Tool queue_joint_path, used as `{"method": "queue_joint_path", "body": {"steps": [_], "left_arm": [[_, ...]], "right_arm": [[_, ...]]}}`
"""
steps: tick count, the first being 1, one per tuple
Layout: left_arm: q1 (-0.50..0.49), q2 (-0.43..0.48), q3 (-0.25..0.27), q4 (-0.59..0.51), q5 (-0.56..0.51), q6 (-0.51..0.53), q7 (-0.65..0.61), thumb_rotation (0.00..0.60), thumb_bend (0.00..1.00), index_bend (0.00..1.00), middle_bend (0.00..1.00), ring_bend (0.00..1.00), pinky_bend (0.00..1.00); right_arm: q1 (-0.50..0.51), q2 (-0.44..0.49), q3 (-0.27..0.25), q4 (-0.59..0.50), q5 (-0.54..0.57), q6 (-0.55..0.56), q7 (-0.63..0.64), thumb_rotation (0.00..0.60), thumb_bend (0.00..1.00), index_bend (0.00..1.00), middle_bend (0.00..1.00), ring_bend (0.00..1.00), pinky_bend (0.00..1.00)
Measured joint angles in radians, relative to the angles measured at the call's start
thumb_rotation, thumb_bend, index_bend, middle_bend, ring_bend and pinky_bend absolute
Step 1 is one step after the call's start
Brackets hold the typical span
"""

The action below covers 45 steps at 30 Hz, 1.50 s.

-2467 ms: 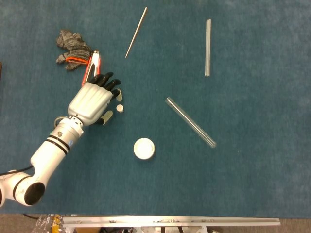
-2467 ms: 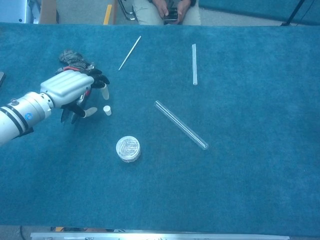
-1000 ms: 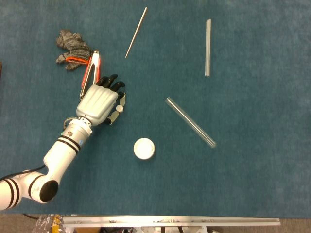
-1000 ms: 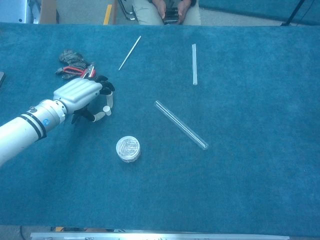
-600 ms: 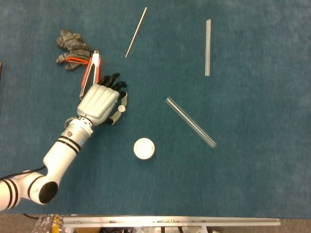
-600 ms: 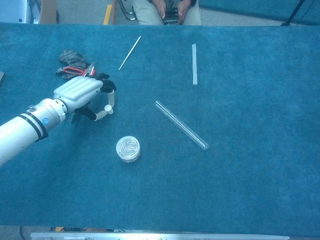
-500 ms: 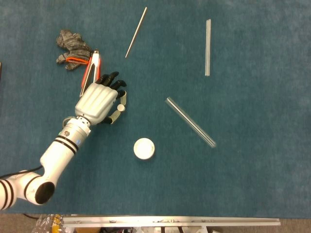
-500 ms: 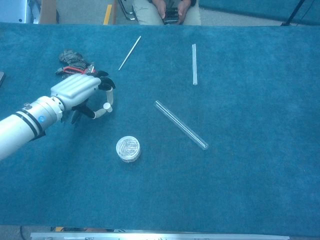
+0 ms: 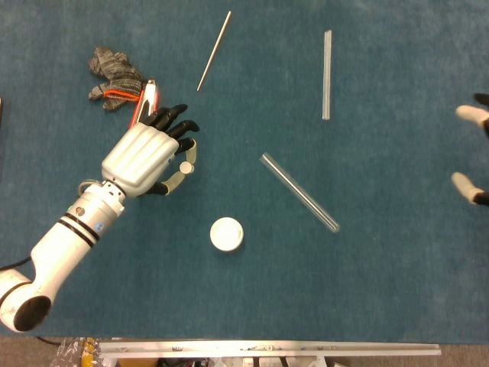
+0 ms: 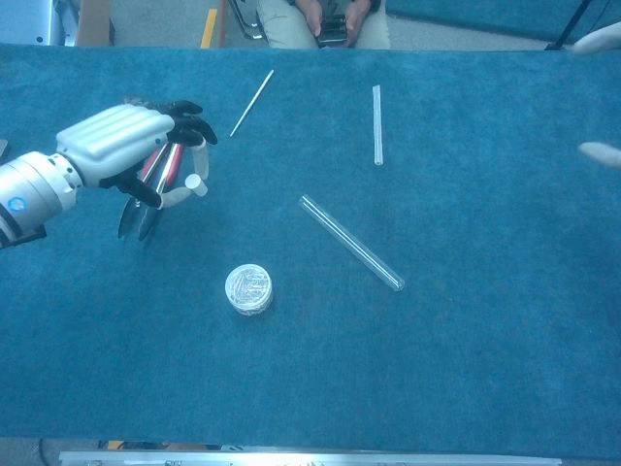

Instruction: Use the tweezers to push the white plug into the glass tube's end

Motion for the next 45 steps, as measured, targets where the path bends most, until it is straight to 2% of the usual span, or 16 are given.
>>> {"method": "queue_joint_path", "body": {"steps": [6,12,28,36,45], "left_arm": [[0.004,0.048,-0.002,-0.031,0.02,0.02,-0.025,0.6,0.36,0.48,0.22,0.04,0.08],[0.01,0.087,0.0,-0.062,0.041,0.036,-0.041,0.6,0.36,0.48,0.22,0.03,0.08],[0.024,0.142,0.013,-0.095,0.065,0.049,-0.053,0.6,0.36,0.48,0.22,0.03,0.08],[0.031,0.151,0.022,-0.094,0.081,0.056,-0.062,0.6,0.36,0.48,0.22,0.03,0.08],[0.039,0.155,0.034,-0.081,0.099,0.06,-0.078,0.6,0.36,0.48,0.22,0.03,0.08]], "right_arm": [[0.066,-0.08,0.026,-0.03,0.127,-0.045,-0.126,0.6,0.15,0.28,0.17,0.04,0.22],[0.144,-0.202,0.046,-0.03,0.26,-0.064,-0.279,0.6,0.13,0.3,0.17,0.04,0.22],[0.375,-0.456,0.083,0.036,0.549,-0.042,-0.616,0.6,0.1,0.34,0.19,0.04,0.22],[0.451,-0.579,0.095,0.119,0.648,0.029,-0.704,0.6,0.1,0.35,0.19,0.04,0.22],[0.483,-0.646,0.116,0.188,0.789,0.035,-0.698,0.6,0.09,0.38,0.19,0.04,0.22]]}}
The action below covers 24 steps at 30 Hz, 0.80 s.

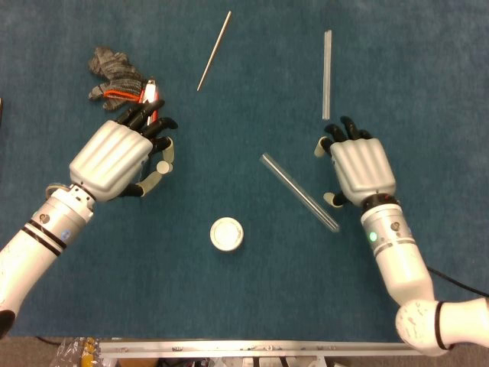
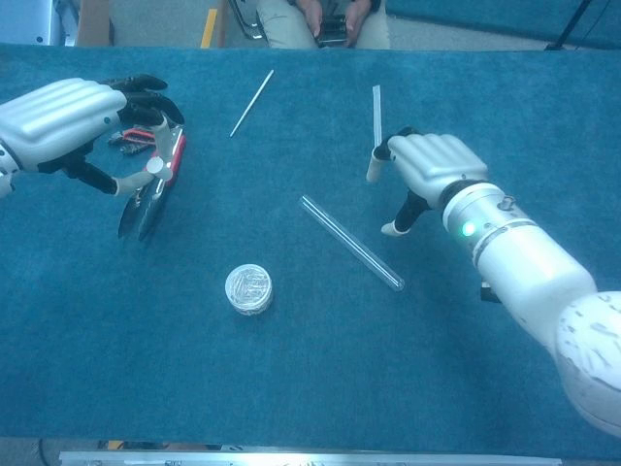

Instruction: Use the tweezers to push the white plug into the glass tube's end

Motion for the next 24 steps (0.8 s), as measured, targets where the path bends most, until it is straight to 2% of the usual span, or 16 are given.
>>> {"method": "queue_joint_path", "body": {"steps": [11,24], "left_arm": [[0.007,0.003,0.008,0.019,0.023,0.007,-0.027,0.6,0.36,0.48,0.22,0.03,0.08],[0.012,0.0,0.011,0.049,0.047,0.018,-0.072,0.6,0.36,0.48,0.22,0.03,0.08]], "right_arm": [[0.069,-0.12,0.048,0.121,0.124,0.009,-0.001,0.6,0.09,0.38,0.2,0.04,0.22],[0.112,-0.185,0.063,0.185,0.172,0.03,-0.015,0.6,0.09,0.39,0.2,0.04,0.22]]}}
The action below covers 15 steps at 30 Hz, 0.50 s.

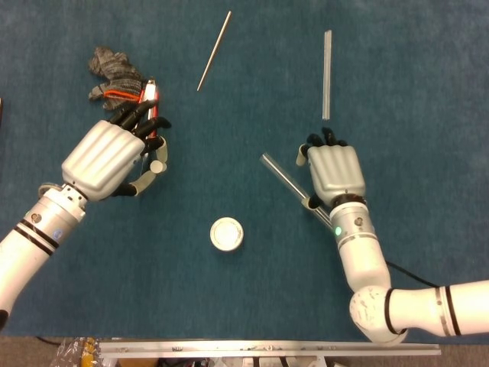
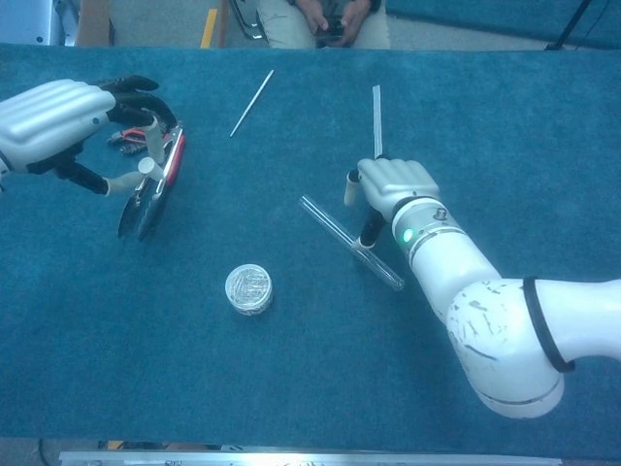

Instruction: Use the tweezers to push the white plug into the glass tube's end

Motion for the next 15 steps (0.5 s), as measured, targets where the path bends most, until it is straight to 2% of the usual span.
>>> {"method": "queue_joint_path", "body": {"steps": [10,15], "left_arm": [[0.003,0.002,0.003,0.028,0.017,0.007,-0.042,0.6,0.36,0.48,0.22,0.03,0.08],[0.005,0.004,0.005,0.039,0.022,0.009,-0.06,0.6,0.36,0.48,0.22,0.03,0.08]], "right_arm": [[0.031,-0.065,0.002,0.079,0.019,-0.009,-0.008,0.6,0.09,0.41,0.21,0.04,0.22],[0.041,-0.079,0.007,0.1,0.025,-0.019,-0.014,0.6,0.17,0.42,0.21,0.04,0.22]]}}
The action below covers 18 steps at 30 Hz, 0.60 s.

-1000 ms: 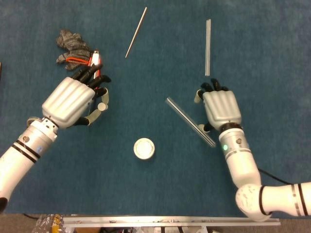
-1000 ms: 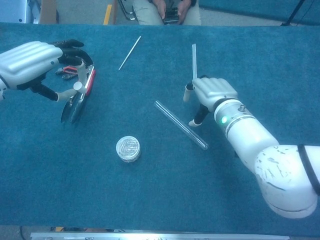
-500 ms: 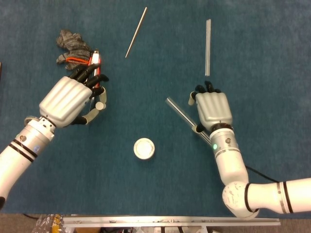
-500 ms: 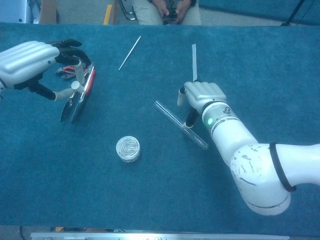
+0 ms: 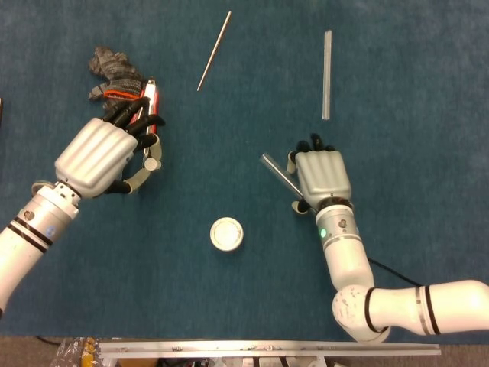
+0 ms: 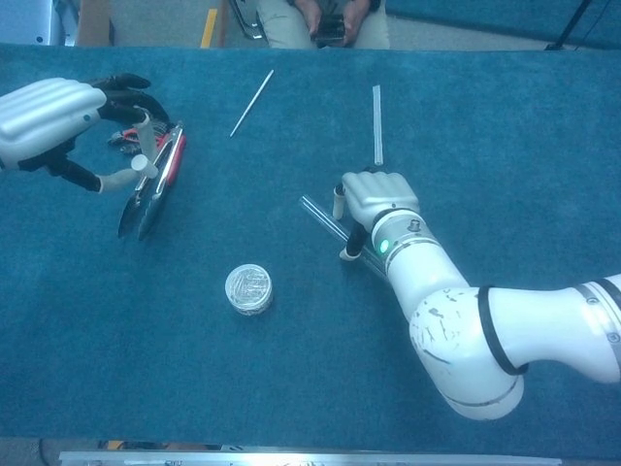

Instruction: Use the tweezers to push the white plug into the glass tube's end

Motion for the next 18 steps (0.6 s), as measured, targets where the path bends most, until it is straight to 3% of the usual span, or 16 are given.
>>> {"method": "queue_joint_path", "body": {"steps": [8,18], "left_arm": [[0.002,0.003,0.0,0.009,0.004,0.003,-0.014,0.6,0.36,0.48,0.22,0.03,0.08],[0.001,0.002,-0.003,0.013,0.002,0.001,-0.019,0.6,0.36,0.48,0.22,0.03,0.08]], "right_arm": [[0.013,-0.015,0.01,0.031,0.006,-0.012,-0.008,0.6,0.3,0.44,0.22,0.04,0.22],[0.034,-0.033,0.021,0.08,-0.015,-0.03,-0.007,0.6,0.35,0.45,0.22,0.04,0.22]]}}
